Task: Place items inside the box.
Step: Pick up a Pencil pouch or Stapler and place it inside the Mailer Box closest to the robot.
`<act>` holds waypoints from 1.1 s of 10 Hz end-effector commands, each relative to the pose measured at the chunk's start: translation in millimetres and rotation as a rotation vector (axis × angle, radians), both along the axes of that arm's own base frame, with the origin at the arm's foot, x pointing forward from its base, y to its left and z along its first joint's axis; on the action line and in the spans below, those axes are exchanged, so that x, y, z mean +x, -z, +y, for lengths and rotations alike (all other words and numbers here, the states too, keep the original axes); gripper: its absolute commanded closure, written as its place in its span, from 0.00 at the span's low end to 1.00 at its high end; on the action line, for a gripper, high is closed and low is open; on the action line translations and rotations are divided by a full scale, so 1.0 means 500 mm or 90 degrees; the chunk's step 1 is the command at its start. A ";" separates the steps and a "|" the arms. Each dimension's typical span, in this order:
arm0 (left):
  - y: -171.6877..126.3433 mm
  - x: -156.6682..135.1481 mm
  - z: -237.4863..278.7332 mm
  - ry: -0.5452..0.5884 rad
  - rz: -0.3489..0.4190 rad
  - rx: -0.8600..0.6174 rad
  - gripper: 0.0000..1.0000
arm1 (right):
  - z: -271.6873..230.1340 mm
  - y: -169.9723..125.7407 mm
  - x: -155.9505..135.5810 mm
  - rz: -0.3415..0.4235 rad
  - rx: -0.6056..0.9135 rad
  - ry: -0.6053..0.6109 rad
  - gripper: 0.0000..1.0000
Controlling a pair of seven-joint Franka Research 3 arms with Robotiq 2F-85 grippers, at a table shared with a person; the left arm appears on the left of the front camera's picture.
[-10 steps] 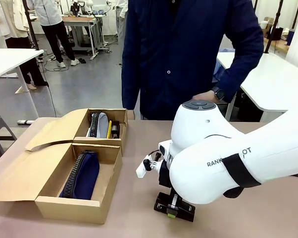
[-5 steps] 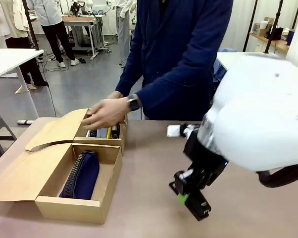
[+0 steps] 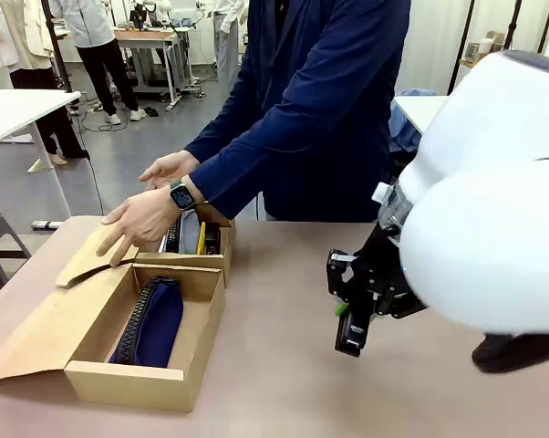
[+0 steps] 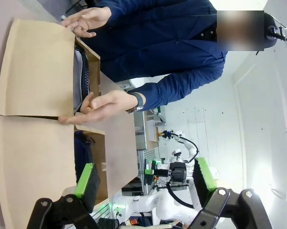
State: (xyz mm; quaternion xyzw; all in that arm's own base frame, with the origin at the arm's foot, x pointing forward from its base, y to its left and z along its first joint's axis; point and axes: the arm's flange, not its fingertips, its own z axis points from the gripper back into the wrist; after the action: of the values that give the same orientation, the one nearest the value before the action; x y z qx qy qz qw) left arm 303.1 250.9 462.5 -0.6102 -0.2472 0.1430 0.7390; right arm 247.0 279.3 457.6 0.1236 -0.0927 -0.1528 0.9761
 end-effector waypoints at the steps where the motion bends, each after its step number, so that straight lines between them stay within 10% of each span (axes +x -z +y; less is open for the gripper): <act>1: -0.002 -0.004 -0.002 0.004 -0.012 -0.001 0.00 | -0.006 0.003 0.003 0.019 0.014 -0.093 1.00; 2: -0.002 -0.004 -0.002 0.004 -0.012 -0.001 0.00 | -0.006 0.003 0.003 0.019 0.014 -0.093 1.00; 3: -0.002 -0.004 -0.002 0.004 -0.012 -0.001 0.00 | 0.003 0.001 -0.003 -0.003 -0.004 0.007 0.63; 8: -0.002 -0.004 -0.002 0.004 -0.012 -0.001 0.00 | 0.086 0.029 0.040 0.053 -0.002 -0.007 0.63; 11: -0.002 -0.004 -0.002 0.004 -0.012 -0.001 0.00 | -0.081 0.019 0.005 0.044 0.032 -0.045 0.63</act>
State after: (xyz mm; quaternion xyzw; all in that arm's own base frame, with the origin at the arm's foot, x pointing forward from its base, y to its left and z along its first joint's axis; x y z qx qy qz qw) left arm 303.1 251.0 462.4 -0.6102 -0.2472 0.1431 0.7390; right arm 264.9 281.2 443.3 0.1241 -0.0499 -0.1433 0.9806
